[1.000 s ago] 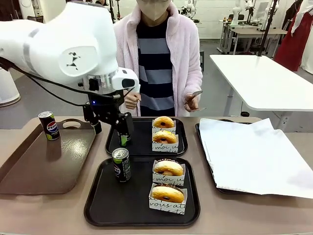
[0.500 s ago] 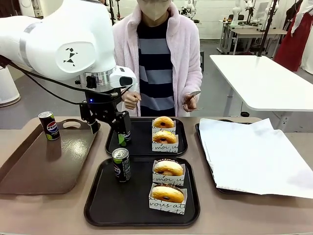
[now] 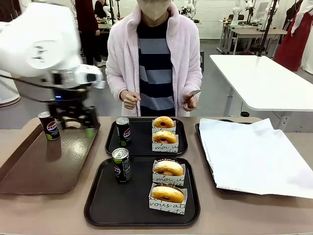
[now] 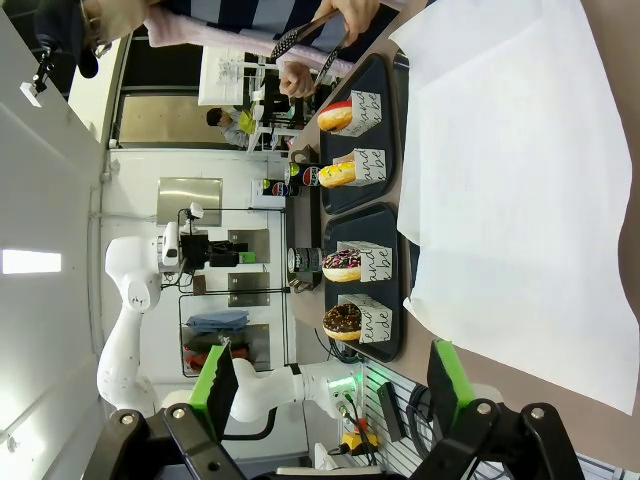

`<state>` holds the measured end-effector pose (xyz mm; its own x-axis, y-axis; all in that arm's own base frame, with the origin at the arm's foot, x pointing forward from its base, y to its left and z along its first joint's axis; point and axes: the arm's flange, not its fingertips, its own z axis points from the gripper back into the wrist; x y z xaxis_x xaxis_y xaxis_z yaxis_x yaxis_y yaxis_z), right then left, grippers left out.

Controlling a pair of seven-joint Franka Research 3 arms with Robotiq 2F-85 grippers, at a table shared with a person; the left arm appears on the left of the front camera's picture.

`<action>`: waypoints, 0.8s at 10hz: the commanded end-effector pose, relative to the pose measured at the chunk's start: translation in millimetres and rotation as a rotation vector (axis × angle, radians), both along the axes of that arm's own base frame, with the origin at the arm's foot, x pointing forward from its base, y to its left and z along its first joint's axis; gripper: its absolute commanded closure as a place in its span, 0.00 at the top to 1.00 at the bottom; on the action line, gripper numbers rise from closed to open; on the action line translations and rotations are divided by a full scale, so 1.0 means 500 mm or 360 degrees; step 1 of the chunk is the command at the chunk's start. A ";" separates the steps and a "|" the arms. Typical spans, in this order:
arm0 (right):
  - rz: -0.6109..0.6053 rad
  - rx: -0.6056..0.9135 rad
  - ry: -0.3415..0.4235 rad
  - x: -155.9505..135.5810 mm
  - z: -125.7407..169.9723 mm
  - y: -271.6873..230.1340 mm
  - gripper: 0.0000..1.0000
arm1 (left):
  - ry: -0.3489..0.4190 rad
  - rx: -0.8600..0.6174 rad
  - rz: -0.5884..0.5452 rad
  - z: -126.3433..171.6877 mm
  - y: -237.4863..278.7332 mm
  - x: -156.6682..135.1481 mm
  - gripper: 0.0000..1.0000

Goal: Set up donuts and drinks on trays.
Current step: Pick up one Pepsi coke from the Handle tray and place it on the Flat Tray without a Pepsi coke.

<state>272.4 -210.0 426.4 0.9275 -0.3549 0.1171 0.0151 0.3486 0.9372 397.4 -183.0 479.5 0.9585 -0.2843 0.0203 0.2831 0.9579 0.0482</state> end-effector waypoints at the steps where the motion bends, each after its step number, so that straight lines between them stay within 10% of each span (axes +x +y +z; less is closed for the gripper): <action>1: 0.0005 0.0017 -0.0017 0.001 -0.001 -0.002 1.00 | -0.0019 0.0046 0.0175 0.013 0.128 0.004 1.00; 7: 0.0005 0.0017 -0.0017 0.001 -0.001 -0.002 1.00 | -0.0040 0.0038 0.0257 0.018 0.185 0.008 1.00; 8: 0.0005 0.0017 -0.0017 0.001 -0.001 -0.002 1.00 | 0.0092 -0.0434 0.0284 0.041 0.253 0.029 1.00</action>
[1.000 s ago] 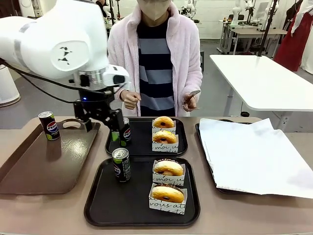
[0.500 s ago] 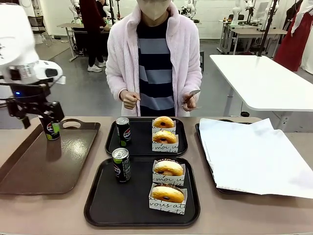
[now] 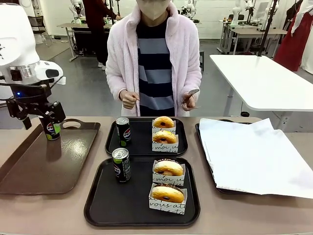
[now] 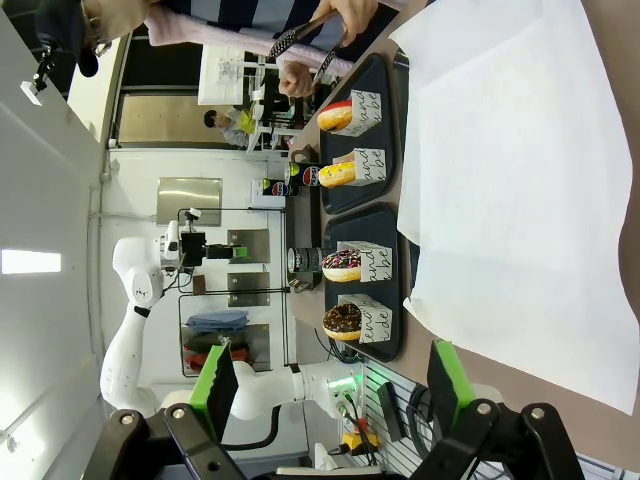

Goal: Set up donuts and drinks on trays.
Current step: Pick up one Pepsi coke from the Handle tray and place it on the Flat Tray without a Pepsi coke.

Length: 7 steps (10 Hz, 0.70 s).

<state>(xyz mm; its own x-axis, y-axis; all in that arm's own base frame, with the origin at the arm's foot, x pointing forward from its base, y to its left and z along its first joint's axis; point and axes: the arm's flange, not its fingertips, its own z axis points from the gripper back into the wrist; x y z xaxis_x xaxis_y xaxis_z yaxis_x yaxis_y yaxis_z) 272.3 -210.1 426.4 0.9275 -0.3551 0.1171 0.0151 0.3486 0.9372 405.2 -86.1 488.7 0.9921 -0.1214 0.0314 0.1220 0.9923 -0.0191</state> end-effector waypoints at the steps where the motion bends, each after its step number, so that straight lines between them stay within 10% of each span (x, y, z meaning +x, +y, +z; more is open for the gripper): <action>1: 0.0005 0.0017 -0.0017 0.001 -0.001 -0.002 1.00 | 0.0152 -0.0765 0.0010 0.040 0.148 0.042 1.00; 7: 0.0005 0.0017 -0.0017 0.001 -0.001 -0.002 1.00 | 0.0209 -0.1832 0.0050 -0.054 0.595 0.040 1.00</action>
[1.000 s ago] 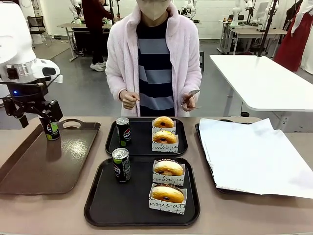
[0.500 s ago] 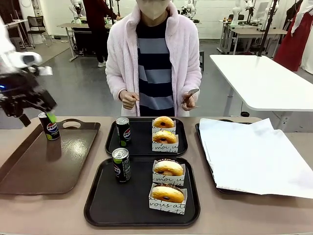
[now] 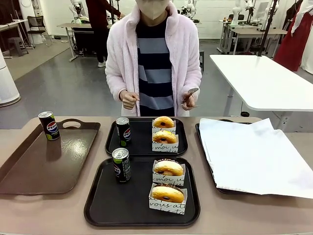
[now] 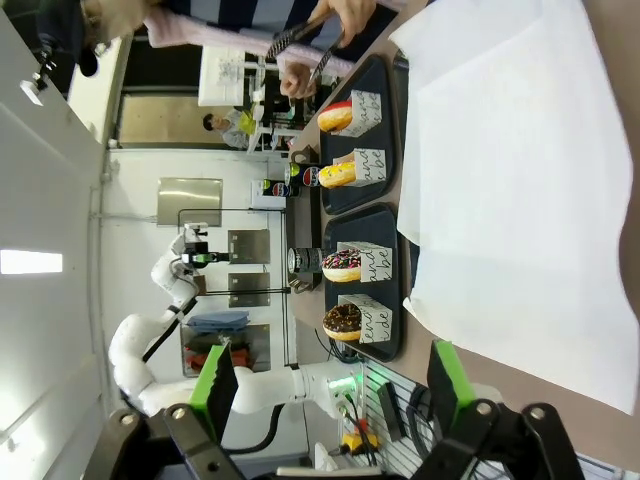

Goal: Set up donuts and drinks on trays.
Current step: Pick up one Pepsi coke from the Handle tray and place it on the Flat Tray without a Pepsi coke.

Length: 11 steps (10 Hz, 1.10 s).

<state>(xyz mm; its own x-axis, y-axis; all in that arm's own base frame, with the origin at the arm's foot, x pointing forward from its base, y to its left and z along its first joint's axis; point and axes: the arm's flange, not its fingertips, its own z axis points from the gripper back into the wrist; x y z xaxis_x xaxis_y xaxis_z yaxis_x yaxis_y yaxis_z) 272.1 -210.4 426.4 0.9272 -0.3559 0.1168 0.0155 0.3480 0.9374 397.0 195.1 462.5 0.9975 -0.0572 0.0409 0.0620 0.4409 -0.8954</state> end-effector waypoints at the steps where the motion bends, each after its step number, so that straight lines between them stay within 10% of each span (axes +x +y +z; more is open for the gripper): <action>1: 0.0006 0.0016 -0.0018 0.001 -0.001 -0.002 1.00 | 0.0116 -0.0207 0.0014 -0.024 0.075 0.053 1.00; 11: 0.0006 0.0016 -0.0018 0.001 -0.001 -0.002 1.00 | 0.0229 -0.0230 0.0144 -0.120 0.157 0.026 1.00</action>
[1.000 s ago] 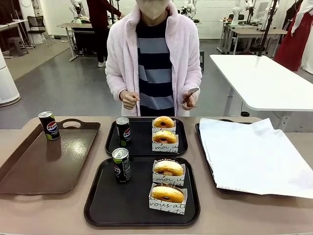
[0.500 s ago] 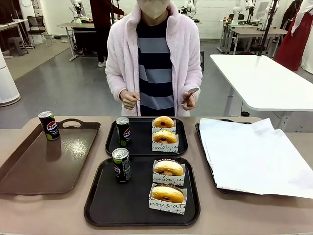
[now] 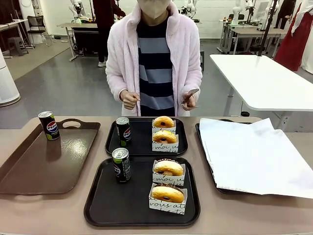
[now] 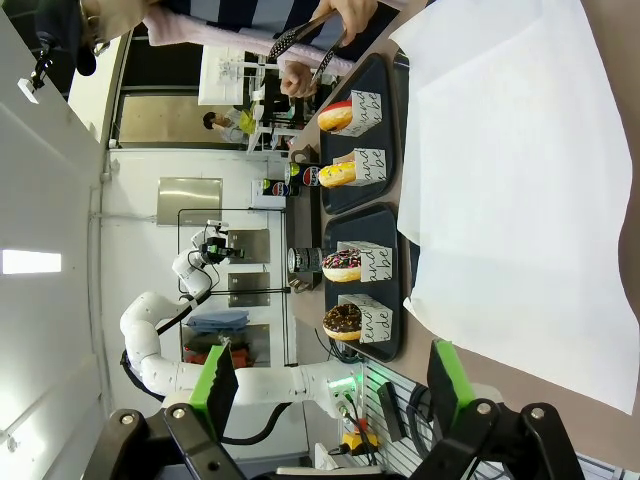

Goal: Set up donuts and drinks on trays.
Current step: Pick up one Pepsi coke from the Handle tray and place it on the Flat Tray without a Pepsi coke.

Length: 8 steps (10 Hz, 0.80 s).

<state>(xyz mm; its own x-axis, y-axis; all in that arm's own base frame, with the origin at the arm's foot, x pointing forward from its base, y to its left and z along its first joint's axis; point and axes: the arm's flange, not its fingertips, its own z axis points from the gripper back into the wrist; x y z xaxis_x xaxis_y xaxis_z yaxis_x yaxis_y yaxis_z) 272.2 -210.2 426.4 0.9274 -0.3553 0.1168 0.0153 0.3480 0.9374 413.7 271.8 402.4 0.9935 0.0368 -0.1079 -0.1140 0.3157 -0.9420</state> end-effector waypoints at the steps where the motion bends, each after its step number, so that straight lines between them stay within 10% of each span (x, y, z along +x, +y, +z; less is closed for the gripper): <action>1: 0.0005 0.0016 -0.0018 0.001 -0.001 -0.002 1.00 | -0.0011 -0.0019 -0.0011 0.000 0.004 -0.007 1.00; 8: 0.0005 0.0016 -0.0018 0.001 -0.001 -0.002 1.00 | -0.0011 -0.0019 -0.0011 0.000 0.004 -0.007 1.00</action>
